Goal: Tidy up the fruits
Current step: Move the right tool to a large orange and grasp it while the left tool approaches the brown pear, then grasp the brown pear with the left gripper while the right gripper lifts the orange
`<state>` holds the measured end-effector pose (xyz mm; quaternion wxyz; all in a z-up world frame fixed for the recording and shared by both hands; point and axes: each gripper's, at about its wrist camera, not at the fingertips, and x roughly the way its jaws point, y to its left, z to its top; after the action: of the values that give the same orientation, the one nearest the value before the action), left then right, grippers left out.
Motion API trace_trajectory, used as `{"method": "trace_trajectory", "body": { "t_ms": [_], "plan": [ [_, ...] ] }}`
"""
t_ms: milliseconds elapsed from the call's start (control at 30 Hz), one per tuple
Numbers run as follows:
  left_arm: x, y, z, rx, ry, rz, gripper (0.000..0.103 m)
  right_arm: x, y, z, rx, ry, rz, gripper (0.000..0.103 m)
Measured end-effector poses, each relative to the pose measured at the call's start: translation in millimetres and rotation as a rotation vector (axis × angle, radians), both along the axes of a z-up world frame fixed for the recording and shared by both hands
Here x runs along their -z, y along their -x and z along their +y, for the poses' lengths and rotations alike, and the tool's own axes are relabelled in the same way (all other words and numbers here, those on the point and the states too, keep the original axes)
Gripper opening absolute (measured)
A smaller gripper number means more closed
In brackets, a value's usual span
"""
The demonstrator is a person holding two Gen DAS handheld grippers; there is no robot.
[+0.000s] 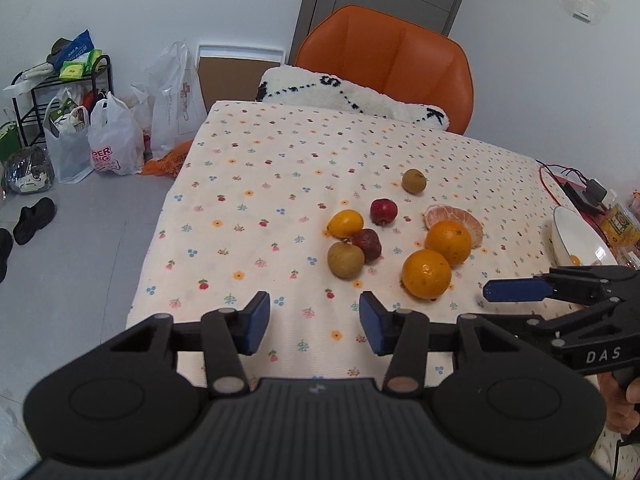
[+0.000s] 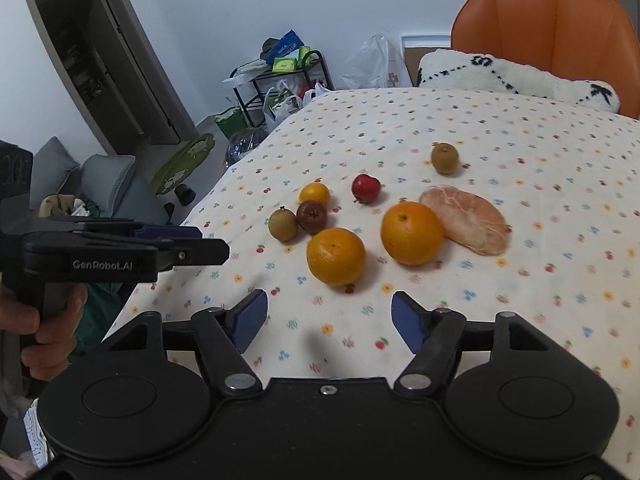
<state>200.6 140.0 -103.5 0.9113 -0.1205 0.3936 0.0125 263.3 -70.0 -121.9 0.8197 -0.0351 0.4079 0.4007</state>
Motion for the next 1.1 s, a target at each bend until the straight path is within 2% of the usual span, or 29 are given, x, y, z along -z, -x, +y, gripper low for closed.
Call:
{"method": "trace_trajectory", "body": {
  "t_ms": [67,267,367,400,433,633,867,1100],
  "plan": [
    [2,0,2,0.004,-0.002,0.001,0.046,3,-3,6,0.002,0.006,-0.007,0.062],
    [9,-7,6,0.022,-0.002,0.015,0.045,8,-14,19,0.022,0.019,-0.020,0.061],
    [10,-12,7,0.023,0.002,0.012,0.042,12,-17,26,0.020,0.033,-0.022,0.049],
    [10,-14,7,0.026,0.005,0.012,0.042,14,-19,27,0.019,0.037,-0.019,0.038],
    [10,-16,7,0.030,0.007,0.010,0.042,14,-20,28,0.022,0.038,-0.022,0.037],
    [12,-30,0,0.056,0.002,0.009,0.042,13,-21,25,0.040,0.021,0.004,0.036],
    [14,-45,-8,0.081,-0.010,0.009,0.041,6,-18,19,0.040,0.026,-0.008,0.035],
    [16,-57,-15,0.099,-0.029,0.020,0.036,-1,-16,3,0.072,0.009,-0.015,0.035]
  ]
}}
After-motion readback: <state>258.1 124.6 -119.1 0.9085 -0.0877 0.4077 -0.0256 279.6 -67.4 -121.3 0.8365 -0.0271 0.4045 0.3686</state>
